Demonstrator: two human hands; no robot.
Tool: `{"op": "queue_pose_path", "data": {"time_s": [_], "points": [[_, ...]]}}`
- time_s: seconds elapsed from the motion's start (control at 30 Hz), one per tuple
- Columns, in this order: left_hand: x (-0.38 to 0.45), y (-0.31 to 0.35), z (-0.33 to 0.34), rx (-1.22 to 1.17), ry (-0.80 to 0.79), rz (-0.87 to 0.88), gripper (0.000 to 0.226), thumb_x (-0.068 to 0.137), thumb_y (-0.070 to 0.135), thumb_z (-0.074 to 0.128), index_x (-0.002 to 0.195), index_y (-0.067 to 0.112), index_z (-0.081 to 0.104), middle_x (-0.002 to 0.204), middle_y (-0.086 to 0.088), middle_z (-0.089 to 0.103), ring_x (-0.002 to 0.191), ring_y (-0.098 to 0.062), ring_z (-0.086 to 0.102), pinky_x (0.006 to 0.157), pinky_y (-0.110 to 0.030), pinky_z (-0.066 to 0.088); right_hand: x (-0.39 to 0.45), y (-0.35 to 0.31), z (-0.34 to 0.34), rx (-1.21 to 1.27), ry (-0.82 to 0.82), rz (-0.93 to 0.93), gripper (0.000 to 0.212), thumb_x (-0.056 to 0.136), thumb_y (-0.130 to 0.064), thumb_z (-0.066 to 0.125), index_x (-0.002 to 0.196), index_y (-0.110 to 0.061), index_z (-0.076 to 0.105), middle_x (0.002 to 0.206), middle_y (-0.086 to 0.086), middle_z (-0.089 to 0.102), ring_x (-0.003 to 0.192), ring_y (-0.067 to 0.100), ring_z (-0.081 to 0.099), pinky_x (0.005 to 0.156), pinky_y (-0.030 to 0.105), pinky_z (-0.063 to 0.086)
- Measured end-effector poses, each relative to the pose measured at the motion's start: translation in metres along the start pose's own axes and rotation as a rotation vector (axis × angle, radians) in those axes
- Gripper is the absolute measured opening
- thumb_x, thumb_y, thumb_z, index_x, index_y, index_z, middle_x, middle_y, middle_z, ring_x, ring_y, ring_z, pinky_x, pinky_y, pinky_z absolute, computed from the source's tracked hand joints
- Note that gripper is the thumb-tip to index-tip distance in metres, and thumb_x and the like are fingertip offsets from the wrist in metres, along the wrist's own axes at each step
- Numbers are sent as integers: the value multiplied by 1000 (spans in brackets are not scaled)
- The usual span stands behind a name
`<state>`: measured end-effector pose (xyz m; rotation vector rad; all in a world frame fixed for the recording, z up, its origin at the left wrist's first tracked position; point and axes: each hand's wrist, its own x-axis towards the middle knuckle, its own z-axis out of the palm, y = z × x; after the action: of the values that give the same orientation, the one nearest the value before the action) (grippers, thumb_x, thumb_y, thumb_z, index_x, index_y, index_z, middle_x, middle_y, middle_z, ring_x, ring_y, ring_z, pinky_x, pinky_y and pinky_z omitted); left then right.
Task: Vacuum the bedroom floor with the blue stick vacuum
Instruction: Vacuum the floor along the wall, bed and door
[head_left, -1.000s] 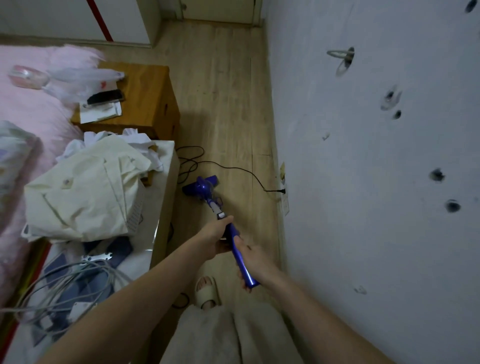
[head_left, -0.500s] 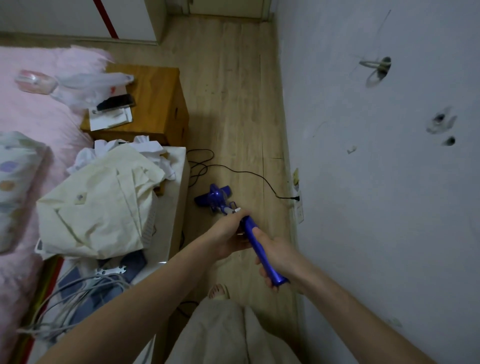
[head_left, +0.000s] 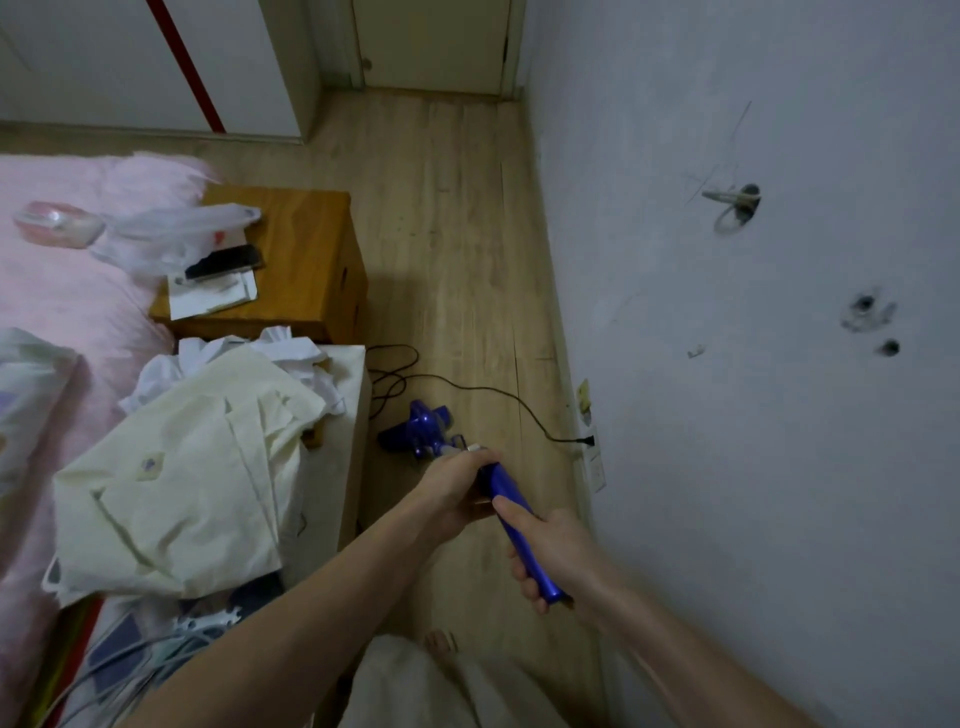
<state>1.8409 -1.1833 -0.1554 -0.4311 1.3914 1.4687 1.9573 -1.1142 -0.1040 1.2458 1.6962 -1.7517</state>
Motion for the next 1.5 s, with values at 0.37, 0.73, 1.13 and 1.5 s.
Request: {"op": "queue_pose_path", "data": {"time_s": [0.37, 0.73, 1.13, 1.5], "points": [[-22, 43, 37, 41, -117, 139, 38, 89, 10, 62, 123, 10, 45, 119, -22, 60, 103, -31, 63, 68, -35, 55, -24, -33, -33, -34, 62, -147, 46, 95, -47, 52, 81, -4, 58, 54, 3, 57, 39, 14, 51, 38, 22, 43], [48, 127, 83, 115, -80, 239, 20, 91, 12, 61, 110, 10, 55, 104, -14, 63, 96, -28, 64, 67, -32, 52, 68, -93, -71, 9, 150, -272, 49, 94, -51, 51, 83, -4, 60, 53, 0, 60, 42, 14, 56, 42, 24, 45], [194, 164, 158, 175, -19, 94, 18, 95, 13, 56, 112, 9, 53, 90, -10, 63, 77, -19, 63, 62, -29, 50, 197, -130, -141, 84, 250, -136, 51, 96, -48, 51, 80, 0, 58, 53, 6, 57, 37, 15, 53, 41, 24, 46], [218, 149, 174, 206, -60, 16, 34, 98, 25, 52, 127, 7, 50, 108, -14, 63, 94, -26, 64, 69, -35, 54, 203, -123, -171, -6, 156, -47, 51, 98, -53, 41, 83, -6, 54, 54, 2, 56, 37, 11, 52, 42, 22, 46]]}}
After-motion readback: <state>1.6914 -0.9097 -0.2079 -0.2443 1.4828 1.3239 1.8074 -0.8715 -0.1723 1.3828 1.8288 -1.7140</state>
